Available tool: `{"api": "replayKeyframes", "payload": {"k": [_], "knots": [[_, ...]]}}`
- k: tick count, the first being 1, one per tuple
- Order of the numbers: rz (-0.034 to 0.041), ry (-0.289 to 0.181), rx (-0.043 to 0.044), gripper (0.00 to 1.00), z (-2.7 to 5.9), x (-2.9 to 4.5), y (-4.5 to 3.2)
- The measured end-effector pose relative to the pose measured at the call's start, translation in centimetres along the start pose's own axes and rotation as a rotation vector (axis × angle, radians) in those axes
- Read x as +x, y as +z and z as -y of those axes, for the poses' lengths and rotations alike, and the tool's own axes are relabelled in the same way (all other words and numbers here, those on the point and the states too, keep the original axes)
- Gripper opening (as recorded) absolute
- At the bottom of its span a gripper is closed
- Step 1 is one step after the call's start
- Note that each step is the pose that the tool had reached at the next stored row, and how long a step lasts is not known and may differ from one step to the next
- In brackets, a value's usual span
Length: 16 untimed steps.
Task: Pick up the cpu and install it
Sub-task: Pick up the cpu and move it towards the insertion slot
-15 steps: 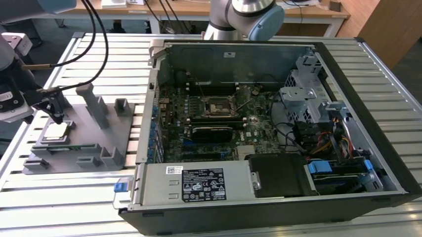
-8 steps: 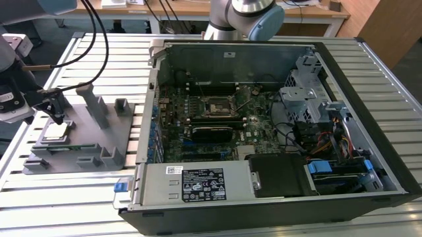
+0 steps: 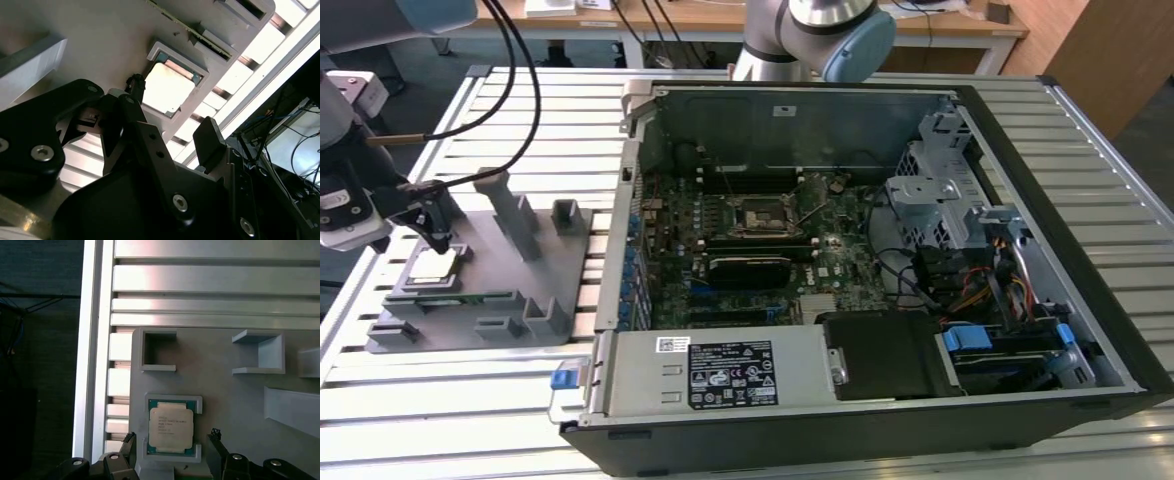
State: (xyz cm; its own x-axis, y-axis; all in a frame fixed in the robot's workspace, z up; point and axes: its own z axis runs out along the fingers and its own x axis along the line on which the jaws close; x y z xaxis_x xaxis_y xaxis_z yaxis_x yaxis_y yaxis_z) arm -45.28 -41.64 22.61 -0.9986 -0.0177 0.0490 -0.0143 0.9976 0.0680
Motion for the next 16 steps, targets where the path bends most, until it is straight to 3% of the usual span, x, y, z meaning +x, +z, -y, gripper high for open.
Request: {"api": "replayKeyframes", "payload": {"k": [9,16], "knots": [[0.0002,0.000,0.0018,0.66,0.02,-0.02,0.25],[0.0001,0.000,0.0038,0.66,0.07,-0.05,1.04]]}}
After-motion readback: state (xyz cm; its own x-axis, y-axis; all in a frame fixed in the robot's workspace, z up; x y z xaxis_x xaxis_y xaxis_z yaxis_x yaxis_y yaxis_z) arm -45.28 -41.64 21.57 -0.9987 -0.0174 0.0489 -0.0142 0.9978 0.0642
